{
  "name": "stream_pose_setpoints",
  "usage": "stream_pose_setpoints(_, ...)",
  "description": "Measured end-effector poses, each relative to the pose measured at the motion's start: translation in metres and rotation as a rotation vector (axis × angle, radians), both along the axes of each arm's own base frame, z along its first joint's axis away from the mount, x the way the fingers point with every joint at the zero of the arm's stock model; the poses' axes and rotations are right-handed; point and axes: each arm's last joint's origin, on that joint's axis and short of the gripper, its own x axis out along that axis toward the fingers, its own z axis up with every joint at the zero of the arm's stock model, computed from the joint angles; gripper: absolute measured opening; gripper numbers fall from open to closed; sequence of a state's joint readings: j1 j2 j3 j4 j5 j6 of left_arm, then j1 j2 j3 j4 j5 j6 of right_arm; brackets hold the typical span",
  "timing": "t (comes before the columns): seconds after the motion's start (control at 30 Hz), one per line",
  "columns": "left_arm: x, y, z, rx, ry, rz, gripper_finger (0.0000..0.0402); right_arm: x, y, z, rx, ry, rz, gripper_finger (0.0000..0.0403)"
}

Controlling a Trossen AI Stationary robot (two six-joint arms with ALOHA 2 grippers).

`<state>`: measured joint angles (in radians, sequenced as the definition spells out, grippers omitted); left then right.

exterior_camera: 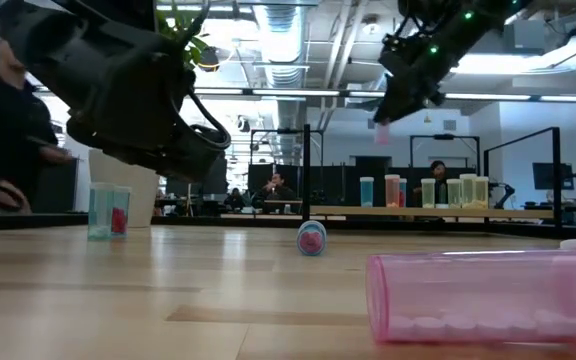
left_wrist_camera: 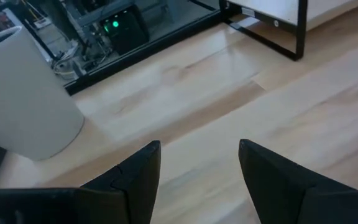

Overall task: Pick and place medicine bottles onto shelf by color
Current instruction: Put the pink pill bottle on the shelf

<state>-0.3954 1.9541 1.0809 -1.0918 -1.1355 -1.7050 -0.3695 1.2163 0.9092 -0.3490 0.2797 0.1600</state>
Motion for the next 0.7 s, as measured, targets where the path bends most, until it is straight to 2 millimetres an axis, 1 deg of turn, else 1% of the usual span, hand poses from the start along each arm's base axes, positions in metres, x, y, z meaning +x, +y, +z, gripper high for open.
stream_pose_setpoints(0.1, 0.001, 0.003, 0.0, 0.003, -0.003, 0.011, 0.0206, 0.012, -0.003, -0.008, 0.004, -0.009, 0.024, 0.0135)
stream_pose_setpoints(0.3, 0.003, 0.006, 0.0, -0.002, -0.011, 0.022, 0.0206, 0.035, -0.003, -0.038, 0.06, 0.055, 0.027, 0.0134)
stream_pose_setpoints(0.53, 0.003, 0.007, 0.0, -0.007, -0.013, 0.028, 0.0206, 0.061, 0.003, -0.049, 0.02, -0.024, 0.084, 0.0135)
stream_pose_setpoints(0.63, 0.003, 0.007, 0.0, -0.008, -0.015, 0.029, 0.0206, 0.069, 0.0, -0.057, 0.013, -0.043, 0.082, 0.0135)
stream_pose_setpoints(0.7, 0.003, 0.007, 0.0, -0.009, -0.017, 0.03, 0.0206, 0.072, -0.002, -0.065, 0.024, -0.031, 0.073, 0.0135)
